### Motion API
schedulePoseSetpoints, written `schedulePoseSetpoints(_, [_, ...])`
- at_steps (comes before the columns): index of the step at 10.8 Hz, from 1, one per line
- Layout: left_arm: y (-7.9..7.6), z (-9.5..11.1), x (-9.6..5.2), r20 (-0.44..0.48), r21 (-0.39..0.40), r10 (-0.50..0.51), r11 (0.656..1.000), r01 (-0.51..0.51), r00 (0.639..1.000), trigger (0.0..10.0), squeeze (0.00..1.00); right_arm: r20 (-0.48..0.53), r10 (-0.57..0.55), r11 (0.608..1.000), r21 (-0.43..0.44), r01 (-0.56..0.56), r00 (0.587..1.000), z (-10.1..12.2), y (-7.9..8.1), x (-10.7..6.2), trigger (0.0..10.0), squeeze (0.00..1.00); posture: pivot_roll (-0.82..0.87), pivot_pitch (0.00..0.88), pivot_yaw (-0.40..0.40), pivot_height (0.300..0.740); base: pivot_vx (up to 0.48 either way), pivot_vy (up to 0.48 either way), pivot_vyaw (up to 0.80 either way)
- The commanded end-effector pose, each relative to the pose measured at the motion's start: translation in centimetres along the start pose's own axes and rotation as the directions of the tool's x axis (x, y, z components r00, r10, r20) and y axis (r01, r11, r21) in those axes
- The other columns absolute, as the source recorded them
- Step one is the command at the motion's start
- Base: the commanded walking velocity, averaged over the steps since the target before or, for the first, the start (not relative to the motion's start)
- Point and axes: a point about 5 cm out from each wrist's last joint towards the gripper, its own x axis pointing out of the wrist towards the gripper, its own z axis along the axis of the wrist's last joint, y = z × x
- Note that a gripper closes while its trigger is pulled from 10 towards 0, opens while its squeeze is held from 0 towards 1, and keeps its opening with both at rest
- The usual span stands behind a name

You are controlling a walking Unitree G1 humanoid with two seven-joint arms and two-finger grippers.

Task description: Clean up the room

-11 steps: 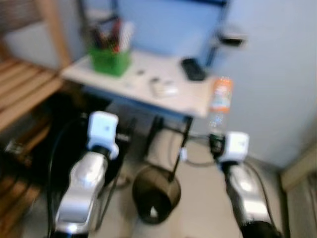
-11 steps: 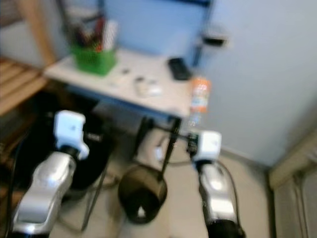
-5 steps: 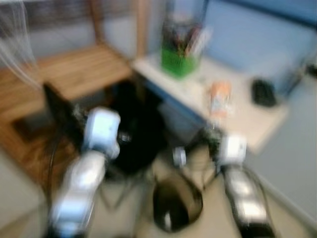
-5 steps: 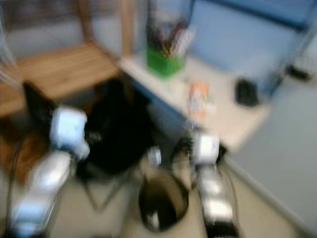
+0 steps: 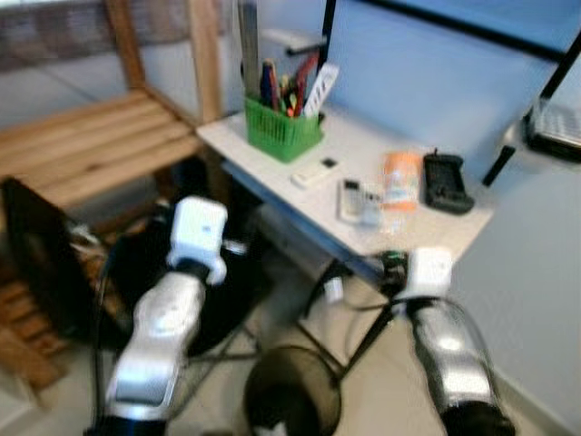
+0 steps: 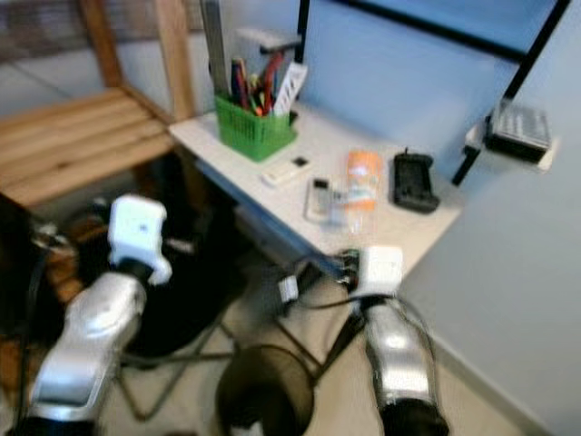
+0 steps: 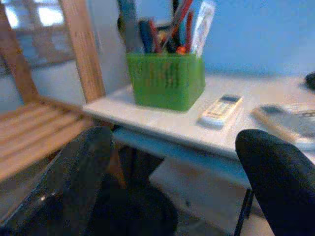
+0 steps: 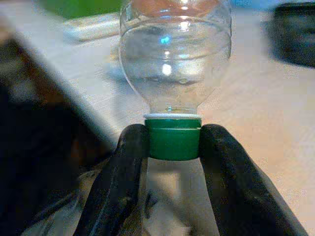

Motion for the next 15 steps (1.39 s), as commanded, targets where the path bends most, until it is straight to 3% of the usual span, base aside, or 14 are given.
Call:
schedulePoseSetpoints(1, [-0.16, 0.19, -0.07, 0.002, 0.000, -0.014, 1.000, 0.014, 1.000, 10.0, 0.00, -0.015, -0.022, 1.000, -0.011, 0.021, 1.000, -0.47, -1.14, -0.41, 10.0, 0.00, 0.10, 0.000, -0.047, 0.740, 0.000, 0.000, 0.00])
schedulePoseSetpoints(3, [-0.24, 0.23, -0.08, 0.011, -0.016, -0.007, 1.000, 0.007, 1.000, 10.0, 0.00, -0.015, -0.041, 0.999, -0.009, 0.041, 0.999, -0.38, -1.82, -0.36, 10.0, 0.00, 0.10, 0.000, -0.049, 0.740, 0.000, 0.000, 0.00])
schedulePoseSetpoints(7, [-0.13, 0.29, -0.02, 0.009, 0.006, 0.008, 1.000, -0.008, 1.000, 10.0, 0.00, -0.017, -0.014, 1.000, -0.001, 0.014, 1.000, -0.43, -0.94, 0.09, 10.0, 0.00, 0.11, 0.000, -0.053, 0.740, 0.000, -0.480, 0.00])
schedulePoseSetpoints(8, [-0.06, 0.27, -0.03, 0.009, -0.026, 0.012, 1.000, -0.012, 1.000, 10.0, 0.00, -0.022, -0.012, 1.000, -0.001, 0.012, 1.000, -0.54, -0.94, 0.07, 10.0, 0.00, 0.11, 0.000, -0.052, 0.740, 0.000, 0.000, 0.00])
schedulePoseSetpoints(15, [0.18, 0.04, 0.41, -0.010, 0.057, 0.067, 0.996, -0.066, 0.998, 10.0, 0.00, -0.027, -0.009, 1.000, 0.005, 0.009, 1.000, -0.73, -0.88, 0.25, 10.0, 0.00, 0.11, 0.000, -0.054, 0.740, 0.000, 0.000, 0.00])
